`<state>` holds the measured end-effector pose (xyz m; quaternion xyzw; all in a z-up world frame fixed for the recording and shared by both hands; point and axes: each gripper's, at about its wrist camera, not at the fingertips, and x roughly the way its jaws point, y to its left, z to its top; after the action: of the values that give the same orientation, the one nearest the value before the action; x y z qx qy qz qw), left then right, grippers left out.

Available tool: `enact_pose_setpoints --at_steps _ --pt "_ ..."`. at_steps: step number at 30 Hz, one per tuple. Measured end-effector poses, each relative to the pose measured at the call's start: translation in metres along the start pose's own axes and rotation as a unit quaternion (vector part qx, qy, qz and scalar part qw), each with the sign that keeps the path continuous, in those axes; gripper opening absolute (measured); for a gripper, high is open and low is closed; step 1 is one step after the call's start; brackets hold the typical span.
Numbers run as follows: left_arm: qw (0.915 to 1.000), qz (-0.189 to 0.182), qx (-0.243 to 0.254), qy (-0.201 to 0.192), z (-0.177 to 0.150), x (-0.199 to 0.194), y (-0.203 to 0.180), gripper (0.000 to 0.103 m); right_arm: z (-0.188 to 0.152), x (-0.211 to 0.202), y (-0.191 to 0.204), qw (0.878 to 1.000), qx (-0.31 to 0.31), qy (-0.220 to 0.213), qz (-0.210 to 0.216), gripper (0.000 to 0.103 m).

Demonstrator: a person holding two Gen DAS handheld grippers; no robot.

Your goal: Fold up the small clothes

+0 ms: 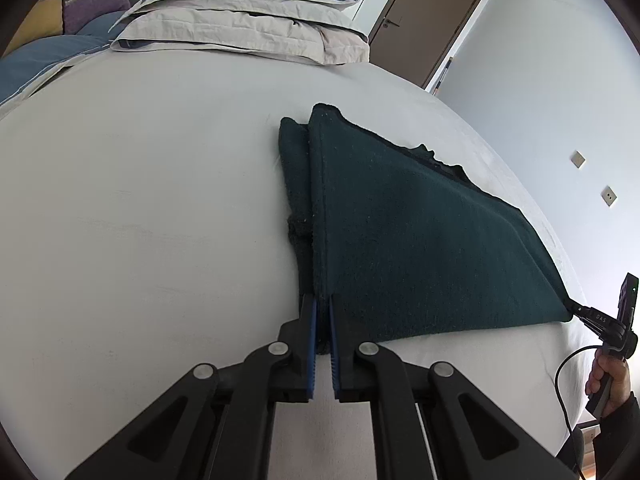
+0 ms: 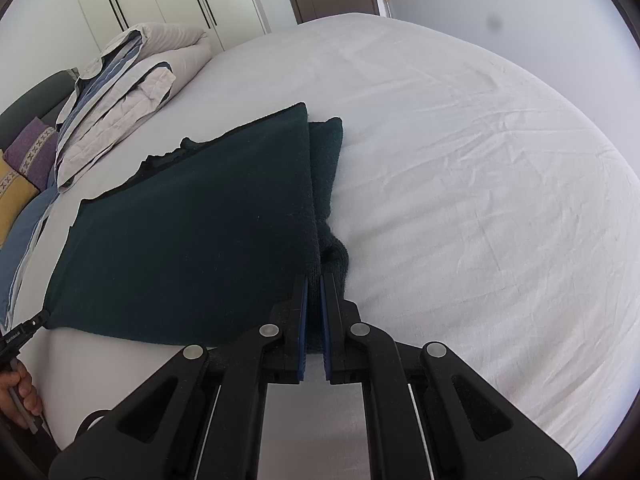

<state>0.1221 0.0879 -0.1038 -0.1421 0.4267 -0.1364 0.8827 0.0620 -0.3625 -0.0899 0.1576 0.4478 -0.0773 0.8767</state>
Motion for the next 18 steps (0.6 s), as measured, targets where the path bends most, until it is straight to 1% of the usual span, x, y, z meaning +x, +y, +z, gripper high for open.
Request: enact_pose_setpoints --at_steps 5,8,18 --pt "1.0000 0.000 -0.002 0.001 -0.004 0.000 0.000 0.006 0.000 0.008 -0.003 1.000 0.001 0.010 -0.002 0.005" --pt "1.0000 -0.001 -0.001 0.002 -0.006 0.000 0.000 0.007 -0.001 0.010 -0.005 1.000 0.009 0.011 0.002 0.005" --pt "0.9999 -0.004 -0.014 0.007 -0.005 0.007 0.006 0.007 -0.004 0.011 -0.003 1.000 0.004 0.016 -0.003 0.005"
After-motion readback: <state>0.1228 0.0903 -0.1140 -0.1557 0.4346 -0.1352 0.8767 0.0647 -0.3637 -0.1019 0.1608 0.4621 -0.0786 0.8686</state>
